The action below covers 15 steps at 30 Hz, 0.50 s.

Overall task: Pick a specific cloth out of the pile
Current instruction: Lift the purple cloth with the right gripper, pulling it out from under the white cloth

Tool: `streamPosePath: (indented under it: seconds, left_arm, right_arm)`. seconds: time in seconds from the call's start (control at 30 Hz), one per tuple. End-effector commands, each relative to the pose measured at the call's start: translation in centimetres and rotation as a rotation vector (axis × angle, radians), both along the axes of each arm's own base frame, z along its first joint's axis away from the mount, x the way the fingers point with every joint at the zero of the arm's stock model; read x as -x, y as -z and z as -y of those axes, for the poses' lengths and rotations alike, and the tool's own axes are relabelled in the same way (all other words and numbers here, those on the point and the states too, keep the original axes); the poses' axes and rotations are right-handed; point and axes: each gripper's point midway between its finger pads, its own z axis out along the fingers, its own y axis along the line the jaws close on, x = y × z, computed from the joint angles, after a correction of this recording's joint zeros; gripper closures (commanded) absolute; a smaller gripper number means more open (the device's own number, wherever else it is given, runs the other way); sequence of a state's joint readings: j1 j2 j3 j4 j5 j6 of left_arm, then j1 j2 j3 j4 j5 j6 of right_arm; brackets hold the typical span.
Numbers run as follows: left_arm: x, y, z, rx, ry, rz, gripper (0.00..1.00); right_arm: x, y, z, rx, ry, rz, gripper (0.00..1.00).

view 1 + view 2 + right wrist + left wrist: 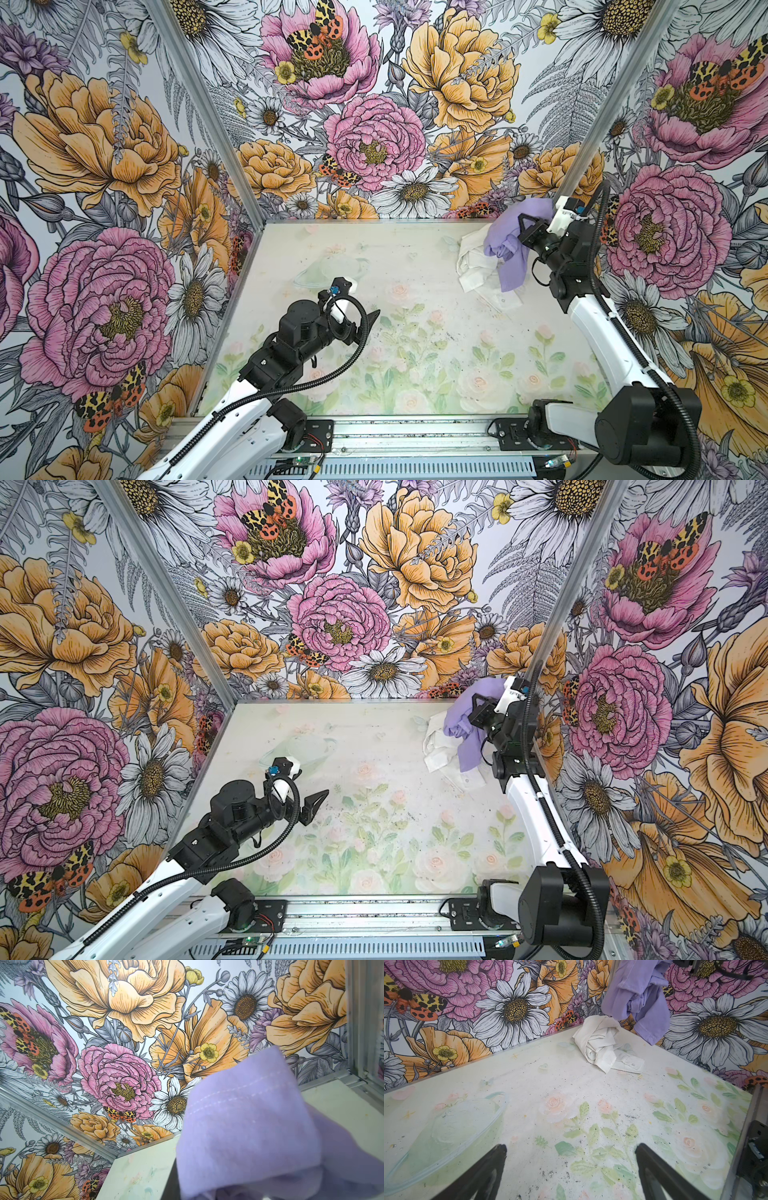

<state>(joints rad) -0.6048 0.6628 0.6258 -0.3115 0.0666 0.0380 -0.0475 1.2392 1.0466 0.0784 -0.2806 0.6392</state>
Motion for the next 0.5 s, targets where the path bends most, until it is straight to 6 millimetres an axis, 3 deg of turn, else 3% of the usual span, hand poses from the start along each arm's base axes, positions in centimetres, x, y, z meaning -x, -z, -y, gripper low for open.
streamPosePath:
  seconds: [0.0,0.47]
  left_arm:
    - [0.0,0.0,-0.3,-0.020,-0.010,0.018,0.01]
    - [0.1,-0.2,-0.4,-0.018,-0.014,0.028,0.01]
  right_arm:
    - [0.5,-4.5,-1.2,0.074,-0.026,0.113,1.00]
    - [-0.1,-5.5,-8.6,0.217,-0.210,0.129,1.00]
